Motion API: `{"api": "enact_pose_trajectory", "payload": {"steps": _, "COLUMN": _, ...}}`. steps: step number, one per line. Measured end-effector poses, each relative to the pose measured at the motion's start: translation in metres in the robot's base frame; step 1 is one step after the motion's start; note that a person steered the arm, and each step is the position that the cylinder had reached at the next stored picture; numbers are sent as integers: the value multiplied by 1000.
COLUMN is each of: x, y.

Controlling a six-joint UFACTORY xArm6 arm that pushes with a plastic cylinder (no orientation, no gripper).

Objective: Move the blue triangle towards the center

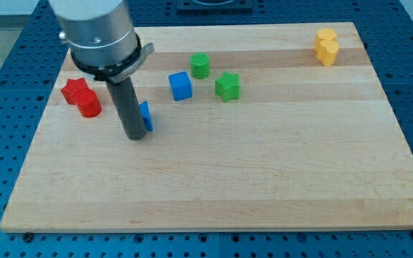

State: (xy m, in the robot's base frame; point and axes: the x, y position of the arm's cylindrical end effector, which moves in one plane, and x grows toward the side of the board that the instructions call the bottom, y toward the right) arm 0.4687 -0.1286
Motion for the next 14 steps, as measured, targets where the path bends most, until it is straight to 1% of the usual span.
{"api": "enact_pose_trajectory", "payload": {"steps": 2, "x": -9, "y": 2}}
{"api": "enact_pose_trajectory", "payload": {"steps": 3, "x": -22, "y": 9}}
{"api": "enact_pose_trajectory", "payload": {"steps": 5, "x": -25, "y": 11}}
{"api": "enact_pose_trajectory", "payload": {"steps": 6, "x": -15, "y": -34}}
{"api": "enact_pose_trajectory", "payload": {"steps": 7, "x": -25, "y": -55}}
{"api": "enact_pose_trajectory", "payload": {"steps": 8, "x": -85, "y": -37}}
{"api": "enact_pose_trajectory", "payload": {"steps": 9, "x": -91, "y": -37}}
{"api": "enact_pose_trajectory", "payload": {"steps": 10, "x": -73, "y": -20}}
{"api": "enact_pose_trajectory", "payload": {"steps": 12, "x": -69, "y": -19}}
{"api": "enact_pose_trajectory", "payload": {"steps": 13, "x": -49, "y": -9}}
{"api": "enact_pose_trajectory", "payload": {"steps": 14, "x": -43, "y": -7}}
